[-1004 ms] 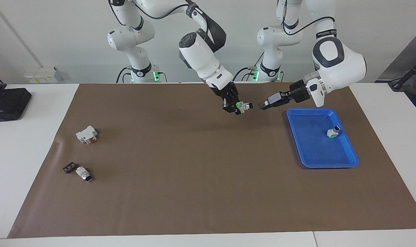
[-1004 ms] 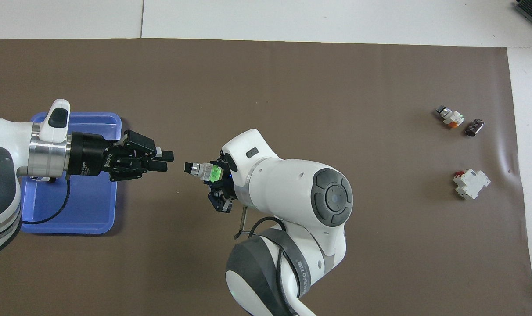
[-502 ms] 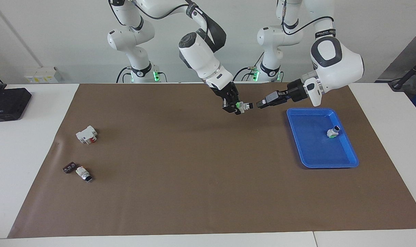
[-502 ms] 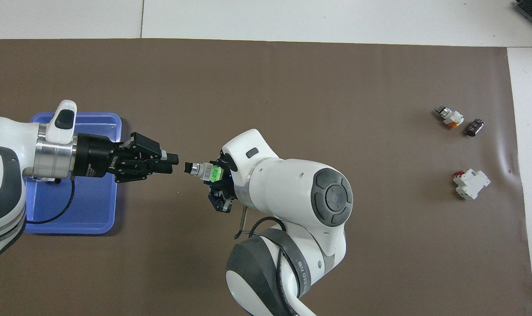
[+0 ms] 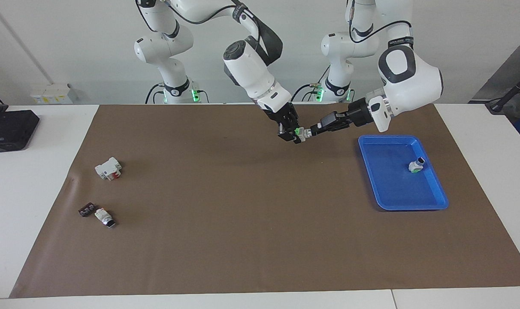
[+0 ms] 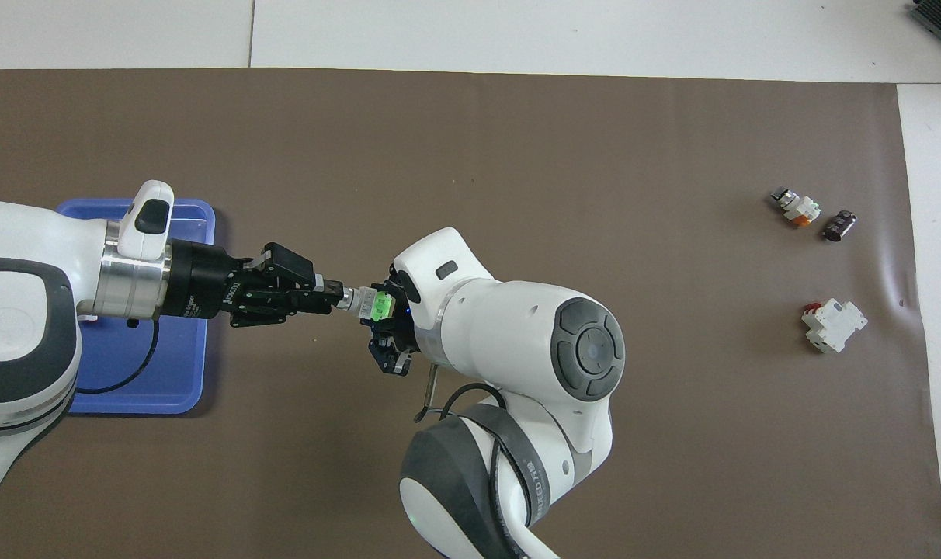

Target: Turn and place switch with both arms

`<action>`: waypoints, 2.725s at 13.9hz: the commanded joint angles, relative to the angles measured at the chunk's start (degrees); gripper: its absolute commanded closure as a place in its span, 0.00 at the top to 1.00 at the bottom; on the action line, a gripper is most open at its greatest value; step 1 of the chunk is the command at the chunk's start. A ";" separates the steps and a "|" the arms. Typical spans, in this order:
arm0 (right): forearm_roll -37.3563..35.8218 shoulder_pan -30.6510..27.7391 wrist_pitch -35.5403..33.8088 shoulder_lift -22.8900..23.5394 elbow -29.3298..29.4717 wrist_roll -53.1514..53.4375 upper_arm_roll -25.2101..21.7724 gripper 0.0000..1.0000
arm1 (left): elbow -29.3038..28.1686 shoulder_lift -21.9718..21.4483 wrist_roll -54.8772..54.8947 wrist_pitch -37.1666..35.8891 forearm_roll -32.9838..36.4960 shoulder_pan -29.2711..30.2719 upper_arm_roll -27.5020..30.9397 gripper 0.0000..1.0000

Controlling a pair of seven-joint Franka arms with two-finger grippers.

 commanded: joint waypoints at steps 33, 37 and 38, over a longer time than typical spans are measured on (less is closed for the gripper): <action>0.65 -0.06 2.78 0.71 0.62 2.03 0.27 0.00 | -1.45 -0.56 16.40 3.97 -0.14 -0.80 0.58 0.00; 0.65 -0.06 2.78 0.71 0.62 2.03 0.27 0.00 | -1.36 -0.47 27.65 3.79 -0.23 -0.54 0.58 0.00; 0.65 -0.06 2.78 0.71 0.62 2.03 0.27 0.00 | -1.28 -0.47 31.52 3.88 -0.23 -0.45 0.58 0.00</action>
